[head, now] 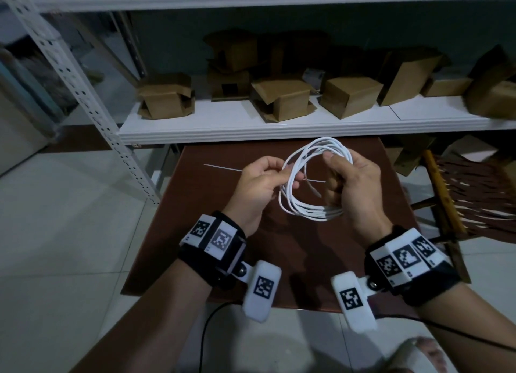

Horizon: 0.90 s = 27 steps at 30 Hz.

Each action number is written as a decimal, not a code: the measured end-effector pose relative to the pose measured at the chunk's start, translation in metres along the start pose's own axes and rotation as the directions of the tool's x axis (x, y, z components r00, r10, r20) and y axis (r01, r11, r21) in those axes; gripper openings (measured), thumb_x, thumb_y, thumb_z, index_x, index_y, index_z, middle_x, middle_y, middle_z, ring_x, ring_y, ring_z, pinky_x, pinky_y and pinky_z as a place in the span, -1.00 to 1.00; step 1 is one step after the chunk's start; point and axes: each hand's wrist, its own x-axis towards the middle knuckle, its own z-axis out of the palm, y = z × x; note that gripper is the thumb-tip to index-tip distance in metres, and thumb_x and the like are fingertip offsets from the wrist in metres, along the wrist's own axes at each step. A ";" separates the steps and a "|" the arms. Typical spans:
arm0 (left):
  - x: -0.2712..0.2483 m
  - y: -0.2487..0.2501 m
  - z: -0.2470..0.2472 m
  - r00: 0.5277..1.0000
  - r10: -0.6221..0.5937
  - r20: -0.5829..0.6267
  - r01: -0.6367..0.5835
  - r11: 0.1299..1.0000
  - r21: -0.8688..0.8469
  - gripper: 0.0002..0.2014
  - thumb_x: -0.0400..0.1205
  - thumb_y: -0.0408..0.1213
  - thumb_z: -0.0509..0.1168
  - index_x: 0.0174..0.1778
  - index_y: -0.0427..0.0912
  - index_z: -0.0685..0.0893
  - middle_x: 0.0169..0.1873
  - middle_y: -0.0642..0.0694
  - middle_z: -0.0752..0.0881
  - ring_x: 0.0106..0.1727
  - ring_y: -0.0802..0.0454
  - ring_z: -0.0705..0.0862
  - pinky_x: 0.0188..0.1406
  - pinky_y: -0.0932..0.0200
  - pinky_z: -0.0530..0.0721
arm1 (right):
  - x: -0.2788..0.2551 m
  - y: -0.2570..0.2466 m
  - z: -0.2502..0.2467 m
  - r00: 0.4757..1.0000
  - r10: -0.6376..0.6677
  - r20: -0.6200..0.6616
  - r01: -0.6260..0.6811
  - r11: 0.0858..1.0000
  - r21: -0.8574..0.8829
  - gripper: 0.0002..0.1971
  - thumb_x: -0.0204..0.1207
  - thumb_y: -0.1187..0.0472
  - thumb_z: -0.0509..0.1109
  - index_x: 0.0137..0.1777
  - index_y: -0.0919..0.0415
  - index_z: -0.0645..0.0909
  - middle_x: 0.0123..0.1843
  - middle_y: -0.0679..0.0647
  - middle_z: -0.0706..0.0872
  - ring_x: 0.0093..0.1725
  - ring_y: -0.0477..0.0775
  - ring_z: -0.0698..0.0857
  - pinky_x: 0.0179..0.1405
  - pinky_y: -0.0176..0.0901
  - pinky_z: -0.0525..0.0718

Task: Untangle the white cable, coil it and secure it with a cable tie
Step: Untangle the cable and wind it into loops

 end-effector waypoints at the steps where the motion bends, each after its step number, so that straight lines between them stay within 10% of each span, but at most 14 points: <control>1: 0.000 0.001 -0.002 1.000 0.000 0.010 0.000 1.000 0.009 -0.93 0.73 -0.51 0.38 0.04 -0.27 0.66 -0.14 -0.17 0.90 -0.24 0.10 0.84 -0.26 0.33 0.74 | 0.000 0.000 0.000 1.000 0.003 0.002 -0.003 1.000 -0.003 -0.65 0.72 0.31 0.38 -0.33 0.07 0.64 -0.56 -0.01 0.31 -0.64 -0.09 0.19 -0.61 -0.34 0.20; 7: 0.002 0.006 -0.008 0.998 0.061 0.014 -0.062 0.993 0.102 -0.73 0.57 -0.50 0.57 0.14 -0.52 0.74 0.09 -0.56 0.82 -0.02 -0.21 0.79 -0.04 0.17 0.77 | 0.001 0.003 0.000 1.000 -0.008 0.004 0.008 1.000 -0.022 -0.71 0.71 0.31 0.39 -0.28 0.11 0.65 -0.54 0.04 0.31 -0.63 -0.06 0.20 -0.61 -0.33 0.22; 14: 0.007 0.001 -0.011 1.000 -0.002 -0.019 0.005 0.985 0.170 -0.91 0.72 -0.48 0.43 -0.05 -0.30 0.84 -0.12 -0.22 0.88 -0.13 -0.01 0.79 -0.04 0.17 0.76 | -0.002 0.004 0.005 0.999 0.006 0.053 -0.004 0.999 -0.040 -0.63 0.71 0.33 0.39 -0.35 0.04 0.73 -0.57 0.00 0.33 -0.64 -0.07 0.21 -0.62 -0.35 0.22; 27: 0.006 -0.002 -0.002 0.996 0.013 -0.087 0.001 0.988 0.152 -0.73 0.83 -0.17 0.34 0.05 -0.32 0.79 -0.13 -0.34 0.78 -0.12 -0.17 0.71 0.00 -0.07 0.69 | -0.003 0.001 0.005 0.985 0.102 0.136 -0.101 0.995 -0.014 -0.60 0.74 0.30 0.35 -0.37 0.03 0.67 -0.56 -0.01 0.30 -0.59 -0.08 0.18 -0.59 -0.28 0.14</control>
